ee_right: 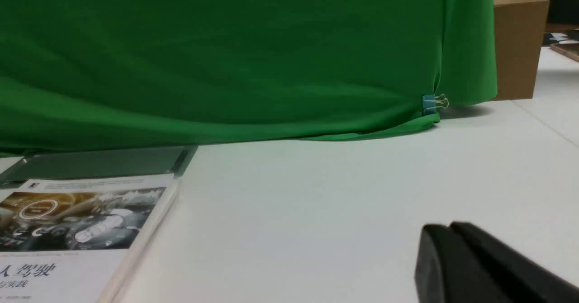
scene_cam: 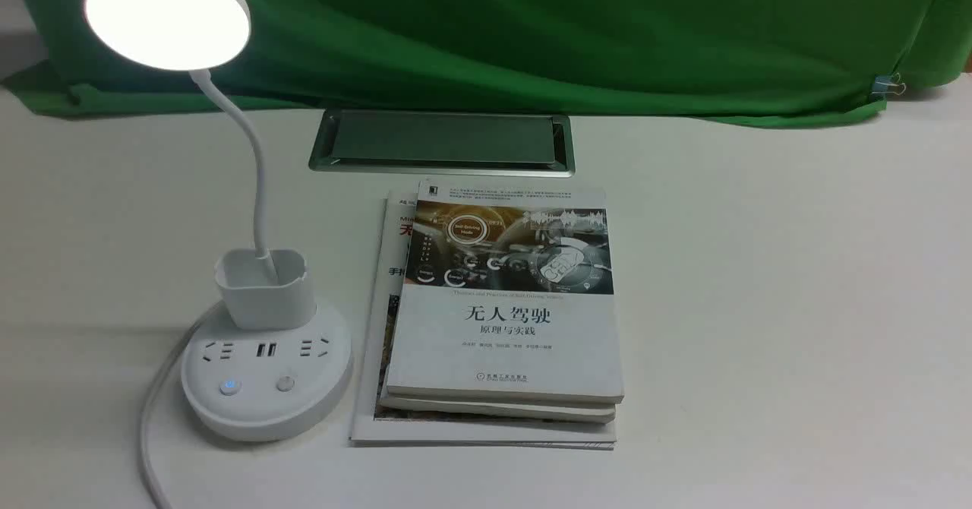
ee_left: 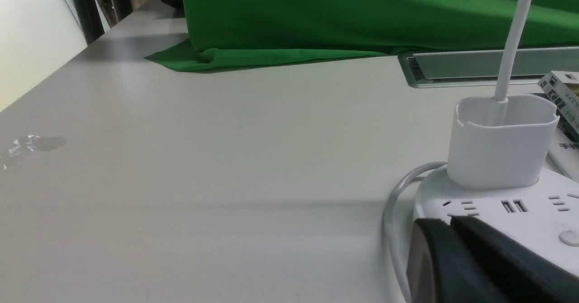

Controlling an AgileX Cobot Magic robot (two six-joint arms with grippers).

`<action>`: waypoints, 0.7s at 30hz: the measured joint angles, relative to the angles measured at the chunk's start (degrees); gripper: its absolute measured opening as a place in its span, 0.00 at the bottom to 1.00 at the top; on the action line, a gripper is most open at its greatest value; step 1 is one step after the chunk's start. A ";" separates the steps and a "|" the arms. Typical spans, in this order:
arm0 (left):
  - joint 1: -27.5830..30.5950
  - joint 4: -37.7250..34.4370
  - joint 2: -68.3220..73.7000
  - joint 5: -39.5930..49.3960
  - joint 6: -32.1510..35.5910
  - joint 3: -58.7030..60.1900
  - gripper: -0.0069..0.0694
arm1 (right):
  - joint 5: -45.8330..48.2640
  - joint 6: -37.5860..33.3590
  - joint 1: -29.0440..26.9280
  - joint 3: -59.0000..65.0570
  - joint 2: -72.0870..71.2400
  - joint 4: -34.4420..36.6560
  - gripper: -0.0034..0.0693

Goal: Turn off the desk lamp on the white desktop by hand.
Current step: 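Press the power button on the round power strip under the lamp with the left gripper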

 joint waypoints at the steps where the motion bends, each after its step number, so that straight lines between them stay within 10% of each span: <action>1: 0.00 0.00 0.00 0.00 0.00 0.00 0.11 | 0.00 0.00 0.00 0.00 0.00 0.00 0.10; 21: 0.00 0.00 0.00 -2.05 0.00 0.00 0.11 | 0.00 0.00 0.00 0.00 0.00 0.00 0.10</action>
